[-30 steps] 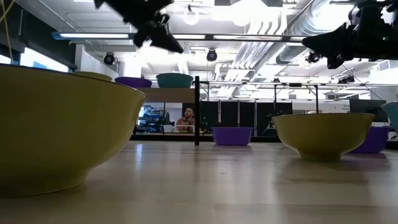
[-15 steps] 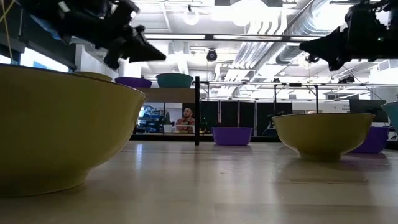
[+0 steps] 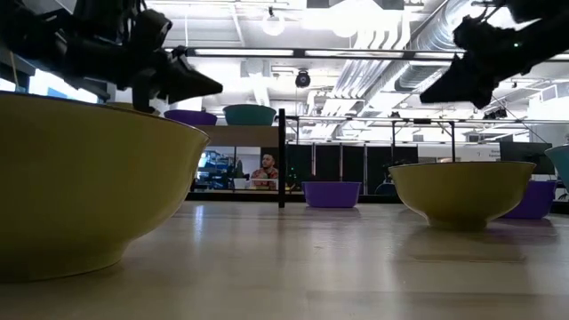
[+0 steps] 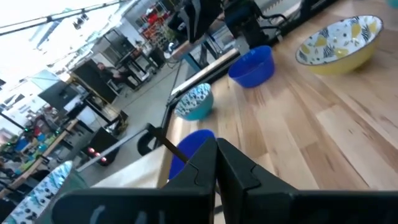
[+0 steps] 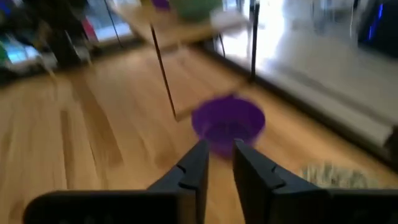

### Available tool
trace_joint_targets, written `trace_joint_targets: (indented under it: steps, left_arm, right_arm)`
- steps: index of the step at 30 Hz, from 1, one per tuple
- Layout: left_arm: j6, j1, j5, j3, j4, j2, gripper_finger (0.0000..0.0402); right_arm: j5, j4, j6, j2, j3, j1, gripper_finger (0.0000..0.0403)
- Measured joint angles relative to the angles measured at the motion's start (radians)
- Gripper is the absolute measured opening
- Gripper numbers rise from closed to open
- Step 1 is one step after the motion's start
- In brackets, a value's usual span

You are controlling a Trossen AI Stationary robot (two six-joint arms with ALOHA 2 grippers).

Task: Pick & Place Mini bowls
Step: Stack the top blue bowl on the blue bowl on the shelf

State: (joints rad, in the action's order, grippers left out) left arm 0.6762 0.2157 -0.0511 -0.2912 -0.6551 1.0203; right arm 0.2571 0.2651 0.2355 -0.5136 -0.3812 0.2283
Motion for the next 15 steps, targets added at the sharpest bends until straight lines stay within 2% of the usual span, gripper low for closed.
trace_joint_targets:
  steps: [6,15]
  left_arm:
    - [0.002,0.000,-0.024,0.001,0.000,0.000,0.0000]
    - [0.007,0.000,-0.027,0.001,0.002,0.000,0.0000]
  right_arm:
    - [-0.014,0.215,0.107,-0.181,-0.135,-0.021,0.0104]
    - [0.089,0.537,0.309,-0.406,-0.319,-0.155,0.0109]
